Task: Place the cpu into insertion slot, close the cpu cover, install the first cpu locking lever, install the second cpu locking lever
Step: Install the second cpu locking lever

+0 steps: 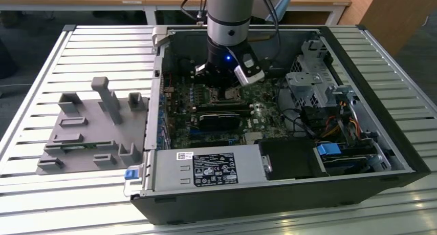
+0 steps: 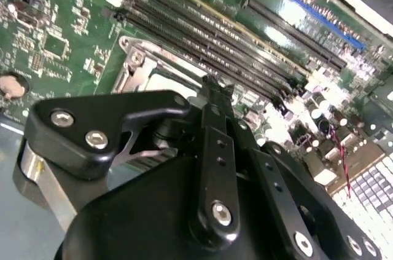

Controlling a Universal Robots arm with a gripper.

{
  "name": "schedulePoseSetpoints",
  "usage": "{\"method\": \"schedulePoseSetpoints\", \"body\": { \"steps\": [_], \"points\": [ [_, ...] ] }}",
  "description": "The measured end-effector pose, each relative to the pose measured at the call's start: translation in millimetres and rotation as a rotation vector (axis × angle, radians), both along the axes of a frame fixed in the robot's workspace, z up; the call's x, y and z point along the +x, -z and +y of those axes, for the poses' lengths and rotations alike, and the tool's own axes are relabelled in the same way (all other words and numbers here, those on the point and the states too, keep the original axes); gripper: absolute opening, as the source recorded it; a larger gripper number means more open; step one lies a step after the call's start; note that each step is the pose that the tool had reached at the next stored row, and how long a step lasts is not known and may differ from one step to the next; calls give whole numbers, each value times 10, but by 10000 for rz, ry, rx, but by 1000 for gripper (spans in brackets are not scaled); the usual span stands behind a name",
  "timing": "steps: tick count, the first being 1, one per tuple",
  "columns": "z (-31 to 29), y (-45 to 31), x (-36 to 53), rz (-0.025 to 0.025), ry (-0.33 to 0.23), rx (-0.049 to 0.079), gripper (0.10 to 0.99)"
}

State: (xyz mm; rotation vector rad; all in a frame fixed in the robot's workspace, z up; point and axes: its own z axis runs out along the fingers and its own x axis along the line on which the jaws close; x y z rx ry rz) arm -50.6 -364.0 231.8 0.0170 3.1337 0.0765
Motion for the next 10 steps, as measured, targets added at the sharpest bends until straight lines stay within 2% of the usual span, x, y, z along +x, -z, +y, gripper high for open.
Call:
{"method": "schedulePoseSetpoints", "body": {
  "steps": [2, 6, 10],
  "points": [
    [-32, 3, -9, -1, 2, 153, 106],
    [-101, 6, -26, -1, 2, 226, 106],
    [-114, 27, -68, -3, 2, 277, 106]
  ]
}}
